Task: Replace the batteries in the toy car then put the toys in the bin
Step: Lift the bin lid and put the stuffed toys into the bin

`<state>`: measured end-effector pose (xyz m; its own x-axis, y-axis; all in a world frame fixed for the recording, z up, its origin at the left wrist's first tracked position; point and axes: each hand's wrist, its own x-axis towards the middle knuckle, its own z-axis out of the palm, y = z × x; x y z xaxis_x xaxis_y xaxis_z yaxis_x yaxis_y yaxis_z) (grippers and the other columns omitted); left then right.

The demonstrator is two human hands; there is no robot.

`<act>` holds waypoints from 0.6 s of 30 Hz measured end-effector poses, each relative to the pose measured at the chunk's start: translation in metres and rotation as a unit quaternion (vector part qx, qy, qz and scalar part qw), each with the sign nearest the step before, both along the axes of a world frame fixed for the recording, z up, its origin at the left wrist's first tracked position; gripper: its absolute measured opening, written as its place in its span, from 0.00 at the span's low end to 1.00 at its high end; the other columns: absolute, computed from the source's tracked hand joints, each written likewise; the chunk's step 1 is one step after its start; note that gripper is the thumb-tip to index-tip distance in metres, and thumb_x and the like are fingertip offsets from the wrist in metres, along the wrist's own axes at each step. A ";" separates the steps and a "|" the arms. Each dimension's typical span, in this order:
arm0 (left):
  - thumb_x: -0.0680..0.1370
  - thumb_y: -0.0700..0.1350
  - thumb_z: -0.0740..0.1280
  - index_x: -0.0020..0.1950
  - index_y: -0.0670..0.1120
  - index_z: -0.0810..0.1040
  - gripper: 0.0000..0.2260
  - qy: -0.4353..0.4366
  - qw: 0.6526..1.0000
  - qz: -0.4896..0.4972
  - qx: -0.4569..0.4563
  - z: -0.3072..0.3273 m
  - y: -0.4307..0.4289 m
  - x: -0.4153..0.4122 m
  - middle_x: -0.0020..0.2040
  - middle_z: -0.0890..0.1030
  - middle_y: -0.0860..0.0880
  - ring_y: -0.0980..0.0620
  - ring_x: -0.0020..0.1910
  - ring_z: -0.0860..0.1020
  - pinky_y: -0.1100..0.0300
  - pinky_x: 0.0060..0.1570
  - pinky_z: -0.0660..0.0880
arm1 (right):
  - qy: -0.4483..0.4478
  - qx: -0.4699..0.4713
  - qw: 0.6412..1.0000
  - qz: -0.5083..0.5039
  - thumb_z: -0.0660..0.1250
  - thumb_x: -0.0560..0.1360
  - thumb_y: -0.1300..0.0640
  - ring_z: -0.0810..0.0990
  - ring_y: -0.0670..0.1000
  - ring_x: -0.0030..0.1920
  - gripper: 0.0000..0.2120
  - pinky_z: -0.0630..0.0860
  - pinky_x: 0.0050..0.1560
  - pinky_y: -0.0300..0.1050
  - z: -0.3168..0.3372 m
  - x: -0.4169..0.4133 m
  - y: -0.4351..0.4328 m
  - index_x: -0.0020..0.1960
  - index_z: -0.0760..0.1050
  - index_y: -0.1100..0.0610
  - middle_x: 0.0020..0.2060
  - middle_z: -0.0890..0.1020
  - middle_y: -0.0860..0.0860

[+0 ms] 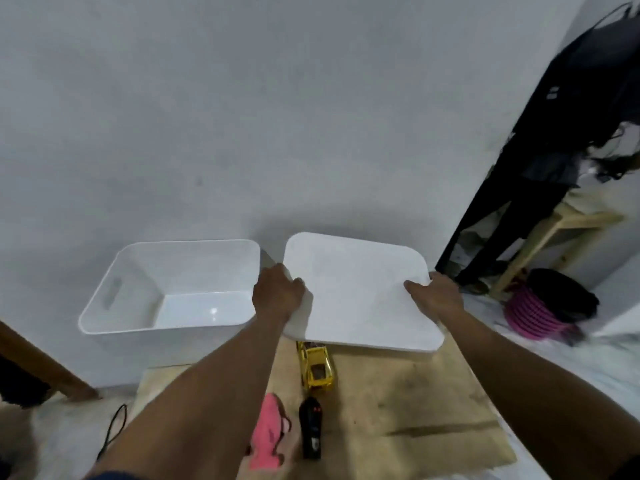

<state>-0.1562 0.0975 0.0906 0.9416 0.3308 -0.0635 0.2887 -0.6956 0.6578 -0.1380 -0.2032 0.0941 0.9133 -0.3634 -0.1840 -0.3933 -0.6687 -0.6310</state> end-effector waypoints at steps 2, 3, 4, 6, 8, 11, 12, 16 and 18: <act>0.76 0.54 0.65 0.58 0.44 0.78 0.17 0.034 0.999 -0.038 -0.018 -0.017 -0.047 -0.006 0.56 0.81 0.45 0.43 0.56 0.79 0.58 0.50 0.74 | 0.019 -0.004 0.999 -0.031 0.70 0.70 0.41 0.79 0.59 0.58 0.30 0.77 0.57 0.51 -0.018 -0.009 -0.045 0.65 0.75 0.57 0.61 0.80 0.57; 0.76 0.53 0.66 0.60 0.43 0.77 0.18 0.061 0.996 -0.050 -0.034 -0.028 -0.069 -0.009 0.58 0.81 0.45 0.43 0.57 0.79 0.58 0.49 0.73 | 0.030 -0.008 0.999 -0.043 0.70 0.68 0.41 0.80 0.60 0.58 0.31 0.77 0.56 0.52 -0.030 -0.013 -0.068 0.65 0.75 0.58 0.60 0.80 0.57; 0.76 0.53 0.67 0.62 0.43 0.77 0.19 0.088 0.993 -0.055 -0.048 -0.041 -0.089 -0.014 0.59 0.81 0.45 0.43 0.58 0.79 0.58 0.48 0.74 | 0.048 -0.020 0.997 -0.051 0.70 0.68 0.42 0.79 0.60 0.59 0.32 0.77 0.56 0.51 -0.040 -0.017 -0.087 0.66 0.74 0.59 0.62 0.79 0.58; 0.74 0.53 0.68 0.63 0.43 0.78 0.21 0.146 0.986 -0.055 -0.065 -0.066 -0.122 -0.024 0.60 0.81 0.44 0.42 0.58 0.79 0.55 0.52 0.78 | 0.093 -0.052 0.993 -0.050 0.71 0.70 0.43 0.76 0.62 0.64 0.34 0.74 0.59 0.52 -0.060 -0.023 -0.119 0.69 0.71 0.62 0.66 0.75 0.60; 0.73 0.52 0.69 0.62 0.42 0.78 0.21 0.192 0.977 -0.049 -0.074 -0.086 -0.145 -0.035 0.60 0.82 0.42 0.41 0.58 0.80 0.53 0.55 0.79 | 0.140 -0.073 0.986 -0.043 0.72 0.71 0.43 0.73 0.62 0.66 0.36 0.72 0.64 0.53 -0.083 -0.027 -0.142 0.71 0.68 0.63 0.68 0.72 0.61; 0.76 0.50 0.68 0.65 0.39 0.75 0.22 0.263 0.961 -0.040 -0.075 -0.109 -0.170 -0.046 0.62 0.80 0.41 0.41 0.60 0.79 0.54 0.56 0.78 | 0.184 -0.069 0.980 -0.030 0.73 0.69 0.43 0.73 0.63 0.65 0.38 0.73 0.64 0.55 -0.119 -0.028 -0.167 0.71 0.67 0.61 0.66 0.73 0.61; 0.77 0.50 0.67 0.67 0.38 0.73 0.23 0.280 0.956 -0.038 -0.077 -0.115 -0.175 -0.049 0.63 0.79 0.41 0.41 0.61 0.78 0.54 0.57 0.78 | 0.197 -0.068 0.978 -0.030 0.73 0.68 0.43 0.73 0.63 0.65 0.37 0.73 0.63 0.55 -0.130 -0.030 -0.170 0.71 0.68 0.60 0.65 0.73 0.61; 0.78 0.48 0.66 0.69 0.38 0.71 0.22 0.310 0.947 -0.029 -0.078 -0.133 -0.189 -0.053 0.65 0.77 0.41 0.41 0.62 0.78 0.57 0.51 0.76 | 0.223 -0.059 0.972 -0.036 0.71 0.72 0.44 0.68 0.62 0.70 0.36 0.70 0.67 0.53 -0.154 -0.035 -0.172 0.73 0.64 0.60 0.69 0.68 0.61; 0.78 0.48 0.66 0.69 0.38 0.72 0.22 0.317 0.945 -0.032 -0.071 -0.135 -0.191 -0.055 0.64 0.78 0.41 0.42 0.61 0.78 0.57 0.50 0.75 | 0.230 -0.055 0.971 -0.034 0.71 0.72 0.43 0.67 0.62 0.70 0.37 0.68 0.68 0.54 -0.164 -0.037 -0.171 0.73 0.63 0.60 0.70 0.67 0.61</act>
